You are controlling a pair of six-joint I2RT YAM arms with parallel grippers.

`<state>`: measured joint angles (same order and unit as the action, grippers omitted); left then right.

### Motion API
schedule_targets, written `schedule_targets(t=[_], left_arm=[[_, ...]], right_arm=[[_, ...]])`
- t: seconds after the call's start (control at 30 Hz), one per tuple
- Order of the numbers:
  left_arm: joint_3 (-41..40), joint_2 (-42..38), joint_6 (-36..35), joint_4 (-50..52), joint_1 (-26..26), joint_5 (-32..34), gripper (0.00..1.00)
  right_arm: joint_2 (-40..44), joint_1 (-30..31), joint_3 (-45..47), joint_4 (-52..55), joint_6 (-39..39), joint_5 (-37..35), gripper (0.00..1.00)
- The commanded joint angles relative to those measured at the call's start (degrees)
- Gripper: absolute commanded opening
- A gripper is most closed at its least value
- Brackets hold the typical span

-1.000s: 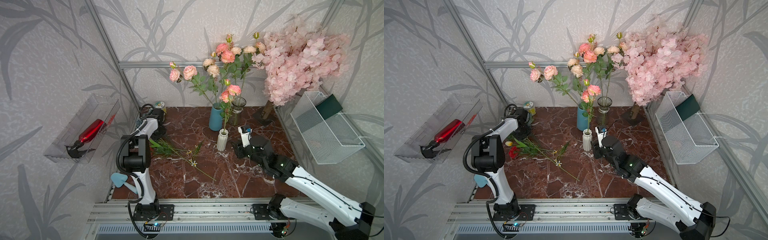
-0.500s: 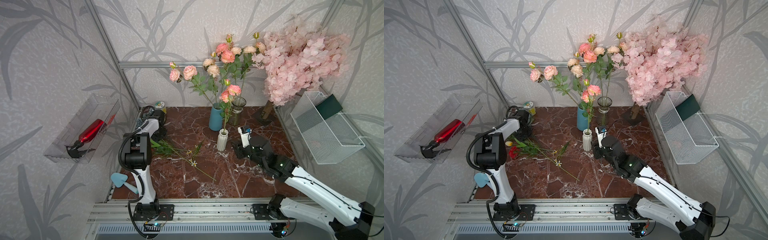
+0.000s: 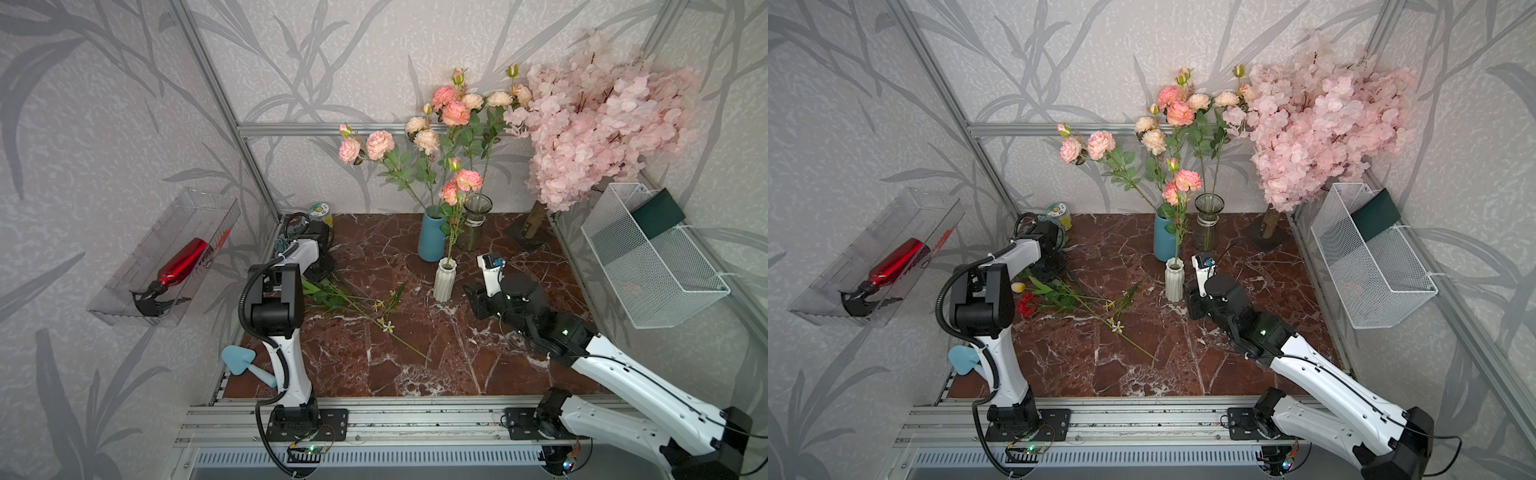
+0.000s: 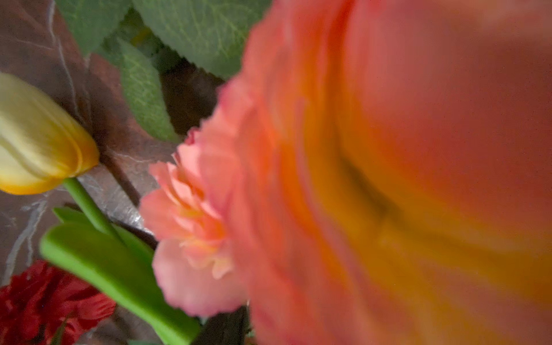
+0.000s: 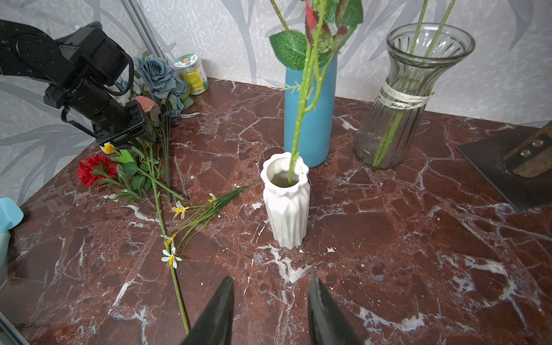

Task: Place the pink flowers into the vase
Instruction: Pick up the flower at the center of the board.

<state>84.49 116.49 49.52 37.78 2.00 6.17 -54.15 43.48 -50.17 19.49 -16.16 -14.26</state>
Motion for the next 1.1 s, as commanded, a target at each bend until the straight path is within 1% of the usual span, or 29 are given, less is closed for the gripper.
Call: schedule_targets(t=[0.0, 0.07, 0.1, 0.13, 0.2, 0.33, 0.47, 0.6, 0.83, 0.93, 1.07], left_arm=[[-2.2, -0.77, -0.35, -0.24, -0.14, 1.57, 0.35], [-3.07, -1.97, -0.81, -0.93, -0.16, 1.89, 0.33], [-2.89, -1.94, -1.04, -0.59, -0.1, 1.74, 0.28], [-2.38, -1.55, -1.11, -0.03, -0.14, 1.53, 0.21], [-1.78, -0.85, -1.1, 0.69, -0.15, 1.43, 0.11], [-1.98, -1.88, -0.74, 0.98, -0.17, 2.25, 0.02], [-0.69, -4.49, -1.28, 3.68, -1.08, 6.66, 0.0], [1.47, -8.26, -2.18, 7.03, -3.44, 13.96, 0.0], [-0.54, -16.5, -1.7, 6.75, -6.0, 19.72, 0.0], [-2.44, -19.06, -1.88, 4.9, -6.46, 20.69, 0.0], [-7.32, -22.09, -2.4, -2.21, -6.49, 18.31, 0.0]], right_arm=[[0.89, -0.24, 0.6, -1.25, -0.27, 0.55, 0.41], [0.89, -0.24, 0.73, -1.41, -0.44, 0.72, 0.4], [0.89, -0.2, 0.8, -1.6, -0.49, 0.86, 0.4], [0.8, -0.24, 0.84, -1.72, -0.61, 0.95, 0.4], [0.8, -0.24, 0.87, -1.82, -0.69, 0.99, 0.4], [0.93, -0.3, 0.78, -1.76, -0.73, 0.98, 0.4], [1.06, -0.3, 0.7, -1.87, -0.77, 1.38, 0.4], [0.82, -0.27, 0.69, -2.15, -0.76, 1.96, 0.4], [1.23, -0.3, 0.87, -2.31, -1.14, 2.48, 0.4], [1.82, -0.27, 1.29, -2.51, -1.07, 2.31, 0.4], [1.99, -0.28, 1.14, -2.36, -1.08, 2.56, 0.4]])
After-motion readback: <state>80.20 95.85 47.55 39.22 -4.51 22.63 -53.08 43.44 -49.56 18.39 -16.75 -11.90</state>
